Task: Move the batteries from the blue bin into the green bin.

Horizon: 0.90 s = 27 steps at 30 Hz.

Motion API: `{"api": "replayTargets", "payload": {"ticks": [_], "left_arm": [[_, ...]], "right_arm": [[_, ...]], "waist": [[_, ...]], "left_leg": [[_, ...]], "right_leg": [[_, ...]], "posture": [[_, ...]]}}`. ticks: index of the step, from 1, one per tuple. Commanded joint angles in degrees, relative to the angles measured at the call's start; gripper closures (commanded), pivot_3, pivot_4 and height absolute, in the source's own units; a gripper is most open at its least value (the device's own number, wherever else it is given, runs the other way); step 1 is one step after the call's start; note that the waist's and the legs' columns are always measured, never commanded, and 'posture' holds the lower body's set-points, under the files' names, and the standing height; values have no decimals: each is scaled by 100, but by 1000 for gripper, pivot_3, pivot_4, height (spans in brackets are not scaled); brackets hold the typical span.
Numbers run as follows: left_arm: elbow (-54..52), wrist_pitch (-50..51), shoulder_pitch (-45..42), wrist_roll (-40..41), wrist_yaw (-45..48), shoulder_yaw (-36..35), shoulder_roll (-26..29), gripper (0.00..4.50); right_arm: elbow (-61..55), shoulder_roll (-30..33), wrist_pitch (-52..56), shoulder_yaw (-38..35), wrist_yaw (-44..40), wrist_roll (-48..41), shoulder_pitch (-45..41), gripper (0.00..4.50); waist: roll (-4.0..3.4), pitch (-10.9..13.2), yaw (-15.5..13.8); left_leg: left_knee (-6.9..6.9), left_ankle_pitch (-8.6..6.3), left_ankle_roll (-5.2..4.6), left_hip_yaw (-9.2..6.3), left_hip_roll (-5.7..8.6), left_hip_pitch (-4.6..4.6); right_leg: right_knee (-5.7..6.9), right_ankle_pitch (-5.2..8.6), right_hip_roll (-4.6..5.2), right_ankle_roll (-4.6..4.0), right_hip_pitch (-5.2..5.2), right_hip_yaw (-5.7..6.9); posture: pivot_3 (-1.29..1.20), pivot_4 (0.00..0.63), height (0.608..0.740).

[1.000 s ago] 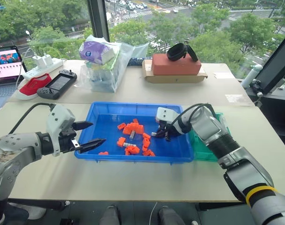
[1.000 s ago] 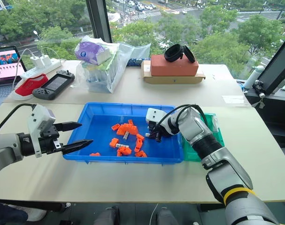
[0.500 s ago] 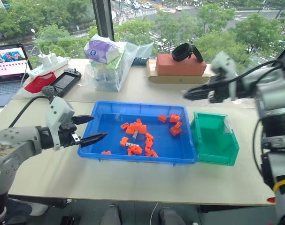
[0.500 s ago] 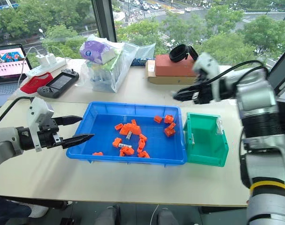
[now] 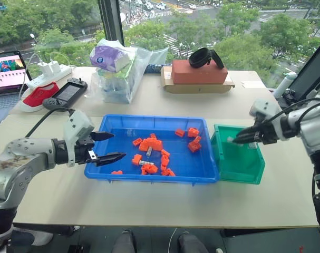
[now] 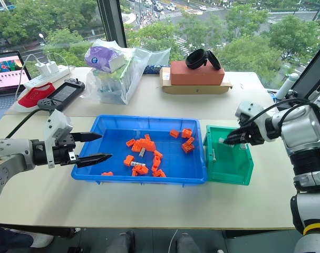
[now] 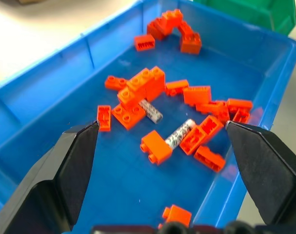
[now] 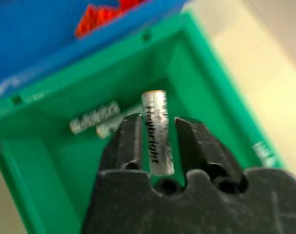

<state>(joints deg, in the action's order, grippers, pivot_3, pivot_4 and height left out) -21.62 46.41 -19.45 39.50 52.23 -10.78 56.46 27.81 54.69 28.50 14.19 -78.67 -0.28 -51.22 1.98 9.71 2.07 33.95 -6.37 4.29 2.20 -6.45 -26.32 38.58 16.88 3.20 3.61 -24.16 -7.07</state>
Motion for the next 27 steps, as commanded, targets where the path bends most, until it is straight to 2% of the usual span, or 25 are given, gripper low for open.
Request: {"api": "replayTargets", "payload": {"ticks": [1,6,12,15,18,22,26,27], "left_arm": [[29,-160,-111,-119,117,-44,123,0],[-17,-81,22,-50,85,-404,132,0],[-141,51,481,-18,84,-1044,292,0],[-231,114,870,-17,117,-1433,381,0],[-314,155,1077,4,94,-1638,400,0],[-584,243,1441,34,-19,-1997,301,0],[-779,334,1582,143,-181,-2133,215,0],[-839,359,1632,171,-223,-2167,195,0]], "right_arm": [[42,203,-217,-88,-30,142,-145,1606],[-388,59,76,-375,-206,-207,-649,33],[-1517,-511,565,-404,-391,-815,-1040,33],[-2118,-1097,621,95,-300,-757,-1061,33],[-2095,-1601,511,432,44,-501,-1156,33],[-1513,-2327,209,966,501,-67,-1314,33],[-1278,-2737,230,1028,573,-82,-1365,33],[-1155,-2876,223,1081,670,-29,-1375,273]], "waist": [[-1,0,6],[-2,1,29],[-3,2,60],[-3,1,56],[-3,2,41],[-2,1,17],[-2,1,-10],[-2,1,-8]], "left_leg": [[0,0,0,0,0,0],[0,0,0,0,0,0],[-5,0,0,-2,-1,3],[-3,0,0,-2,-1,2],[-1,0,1,-2,-1,1],[3,1,2,-2,-1,-5],[0,1,2,-3,-1,-8],[1,1,2,-3,-1,-8]], "right_leg": [[0,0,0,0,0,-1],[1,0,0,0,-1,-2],[6,0,-1,0,-1,2],[6,0,-1,0,-2,2],[15,0,-1,-1,-6,2],[17,0,1,-1,-10,5],[19,0,1,-2,-12,8],[19,0,1,-2,-11,8]], "posture": [[0,150,735],[0,150,735],[0,150,735],[0,150,735],[0,150,735],[0,150,735],[0,150,735],[0,150,735]]}}
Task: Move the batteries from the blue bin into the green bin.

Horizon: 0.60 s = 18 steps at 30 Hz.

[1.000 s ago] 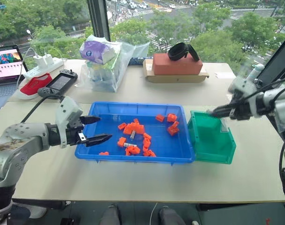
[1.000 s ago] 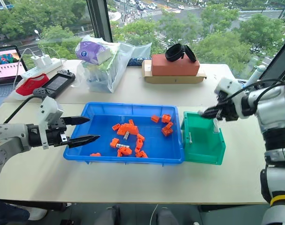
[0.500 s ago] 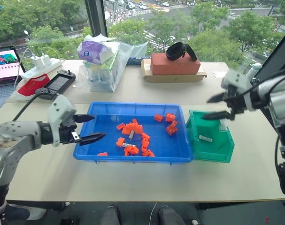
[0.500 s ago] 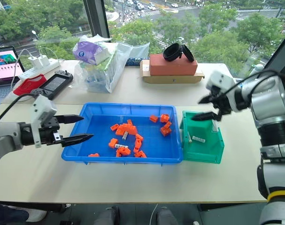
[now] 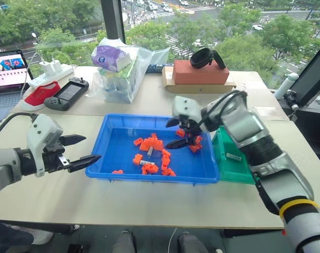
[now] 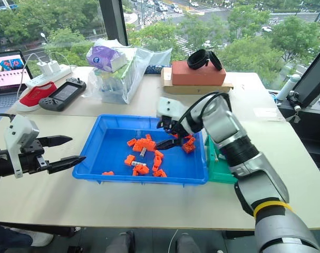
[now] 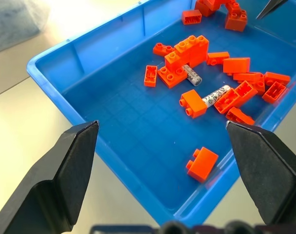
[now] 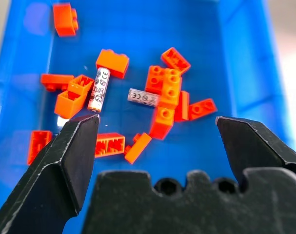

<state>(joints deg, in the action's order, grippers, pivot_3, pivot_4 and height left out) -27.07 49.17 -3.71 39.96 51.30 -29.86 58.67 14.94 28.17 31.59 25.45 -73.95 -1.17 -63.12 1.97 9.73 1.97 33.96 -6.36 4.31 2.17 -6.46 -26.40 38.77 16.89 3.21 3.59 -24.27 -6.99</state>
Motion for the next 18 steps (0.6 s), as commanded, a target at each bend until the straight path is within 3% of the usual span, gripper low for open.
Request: {"api": "replayTargets", "payload": {"ticks": [1,5,12,18], "left_arm": [[-350,110,109,158,-165,-306,-43,0],[-442,201,211,244,-248,-470,-36,0],[-403,177,332,249,-245,-591,19,0],[-296,20,171,121,-336,-338,13,0]], "right_arm": [[259,-344,-123,26,298,140,-181,536],[240,-511,-15,16,273,95,-170,1718],[-1167,-574,667,214,-180,-419,219,1718],[-664,-926,577,650,515,138,364,1718]], "waist": [[0,0,3],[0,0,39],[0,0,46],[4,-3,48]], "left_leg": [[0,0,0,0,0,0],[0,1,1,0,0,1],[-2,0,1,-1,-1,2],[0,1,2,-2,-1,6]], "right_leg": [[1,0,0,0,0,0],[10,0,-1,-1,-4,-1],[13,3,-2,-5,-4,1],[15,3,-2,-6,-4,1]], "posture": [[0,150,735],[0,150,735],[0,150,735],[0,150,735]]}}
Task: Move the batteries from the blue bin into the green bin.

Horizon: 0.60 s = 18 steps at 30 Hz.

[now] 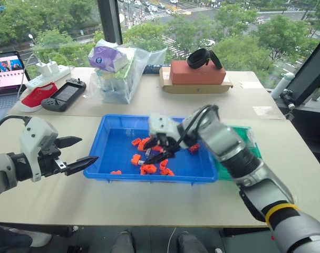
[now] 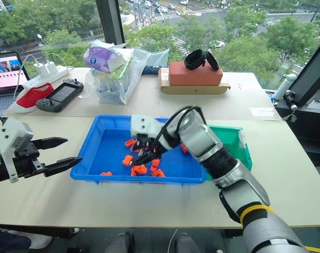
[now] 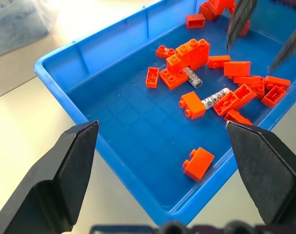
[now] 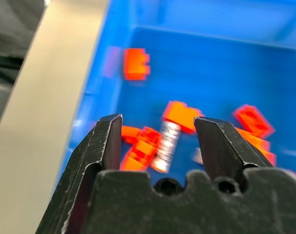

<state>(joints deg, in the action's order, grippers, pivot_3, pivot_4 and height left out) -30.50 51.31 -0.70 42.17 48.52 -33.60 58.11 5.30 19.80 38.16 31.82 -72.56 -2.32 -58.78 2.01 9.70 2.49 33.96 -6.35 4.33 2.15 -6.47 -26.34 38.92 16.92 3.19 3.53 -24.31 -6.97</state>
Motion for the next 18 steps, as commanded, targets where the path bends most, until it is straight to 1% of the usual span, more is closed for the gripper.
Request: {"api": "replayTargets", "payload": {"ticks": [1,3,9,18], "left_arm": [[131,-280,-154,-206,-69,96,83,0],[224,-389,-173,-332,-58,167,104,0],[268,-528,-187,-415,-4,240,99,0],[268,-613,-171,-486,-30,276,91,0]], "right_arm": [[507,-144,-155,31,489,318,-90,1718],[736,-226,-200,17,605,359,-117,1718],[716,-320,-177,-20,468,221,-67,1718],[1238,-513,-137,164,623,461,-77,1718]], "waist": [[0,0,-7],[0,0,-10],[0,0,8],[0,0,10]], "left_leg": [[0,0,0,0,0,0],[0,0,0,0,0,0],[-5,0,0,0,0,-1],[-4,0,0,0,0,-1]], "right_leg": [[0,0,0,0,0,0],[-1,0,0,0,1,1],[0,2,0,-2,-2,1],[-1,2,0,-3,-1,2]], "posture": [[0,150,735],[0,150,735],[0,150,735],[0,150,735]]}}
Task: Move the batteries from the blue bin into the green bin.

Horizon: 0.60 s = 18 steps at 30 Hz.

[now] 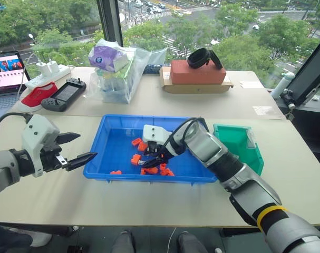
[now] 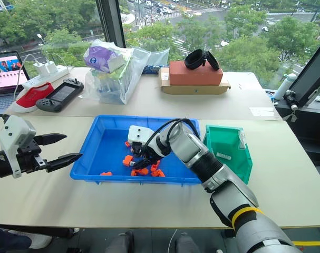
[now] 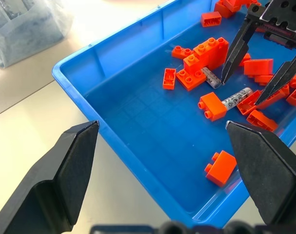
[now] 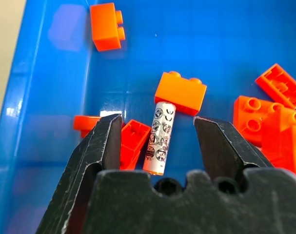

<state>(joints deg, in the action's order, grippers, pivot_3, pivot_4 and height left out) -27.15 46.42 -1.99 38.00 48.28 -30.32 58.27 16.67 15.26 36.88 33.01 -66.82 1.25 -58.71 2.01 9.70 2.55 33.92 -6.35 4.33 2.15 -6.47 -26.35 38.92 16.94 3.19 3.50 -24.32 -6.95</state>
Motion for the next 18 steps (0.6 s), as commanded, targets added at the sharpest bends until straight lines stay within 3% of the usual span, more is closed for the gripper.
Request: {"api": "replayTargets", "payload": {"ticks": [1,18], "left_arm": [[-61,-148,-37,-104,-14,-33,73,0],[-152,-194,-32,-242,-125,81,-68,0]], "right_arm": [[166,-100,52,54,60,112,-102,1718],[206,-125,850,525,5,538,-358,1718]], "waist": [[0,0,3],[1,-1,0]], "left_leg": [[0,0,0,0,0,1],[1,0,0,-1,0,0]], "right_leg": [[0,0,0,0,1,0],[1,0,0,-1,1,1]], "posture": [[0,150,735],[0,150,735]]}}
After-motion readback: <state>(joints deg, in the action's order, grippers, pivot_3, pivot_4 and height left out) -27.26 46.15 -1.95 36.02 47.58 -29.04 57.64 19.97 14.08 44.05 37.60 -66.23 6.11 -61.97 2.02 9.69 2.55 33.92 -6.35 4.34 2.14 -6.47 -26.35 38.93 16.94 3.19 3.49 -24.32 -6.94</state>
